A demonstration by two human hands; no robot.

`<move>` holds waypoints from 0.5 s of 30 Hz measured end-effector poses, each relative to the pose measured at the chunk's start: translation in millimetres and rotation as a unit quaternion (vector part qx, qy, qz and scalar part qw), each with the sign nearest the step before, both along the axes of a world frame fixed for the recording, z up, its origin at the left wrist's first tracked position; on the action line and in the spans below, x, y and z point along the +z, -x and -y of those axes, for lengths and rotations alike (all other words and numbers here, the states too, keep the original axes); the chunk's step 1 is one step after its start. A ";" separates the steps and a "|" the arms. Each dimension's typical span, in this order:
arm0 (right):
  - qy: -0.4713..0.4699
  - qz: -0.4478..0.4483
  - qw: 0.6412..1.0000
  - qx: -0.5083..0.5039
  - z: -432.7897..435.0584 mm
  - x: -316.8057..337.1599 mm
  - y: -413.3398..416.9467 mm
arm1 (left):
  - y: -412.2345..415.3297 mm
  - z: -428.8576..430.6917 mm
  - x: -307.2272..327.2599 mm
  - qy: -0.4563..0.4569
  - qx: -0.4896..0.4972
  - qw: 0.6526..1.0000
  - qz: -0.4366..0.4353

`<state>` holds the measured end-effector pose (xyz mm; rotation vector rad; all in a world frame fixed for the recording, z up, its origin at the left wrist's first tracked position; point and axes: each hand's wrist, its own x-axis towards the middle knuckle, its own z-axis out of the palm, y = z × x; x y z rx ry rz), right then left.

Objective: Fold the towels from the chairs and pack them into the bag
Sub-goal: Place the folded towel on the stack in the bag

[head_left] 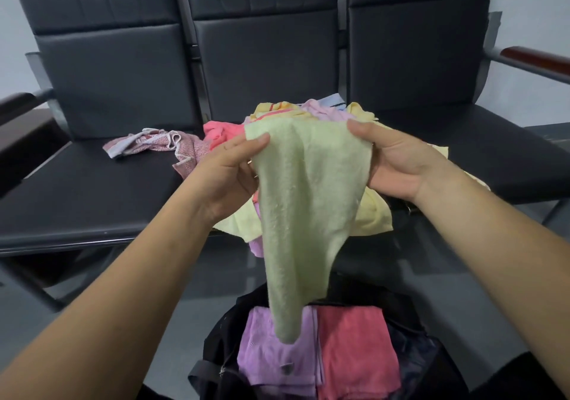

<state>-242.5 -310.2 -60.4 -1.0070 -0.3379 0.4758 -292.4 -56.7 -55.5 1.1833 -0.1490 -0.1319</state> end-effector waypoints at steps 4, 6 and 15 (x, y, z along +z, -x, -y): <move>-0.077 -0.024 0.996 -0.023 5.2 2.5 6.6 | -0.2 -12.5 3.0 -0.050 0.016 0.998 0.027; -0.031 0.005 0.999 -0.012 4.4 3.1 8.2 | 0.6 -15.2 4.8 -0.088 0.032 0.994 0.048; 0.082 -0.016 0.991 -0.101 1.3 10.1 19.5 | 10.0 -9.0 5.2 -0.184 0.096 0.977 0.042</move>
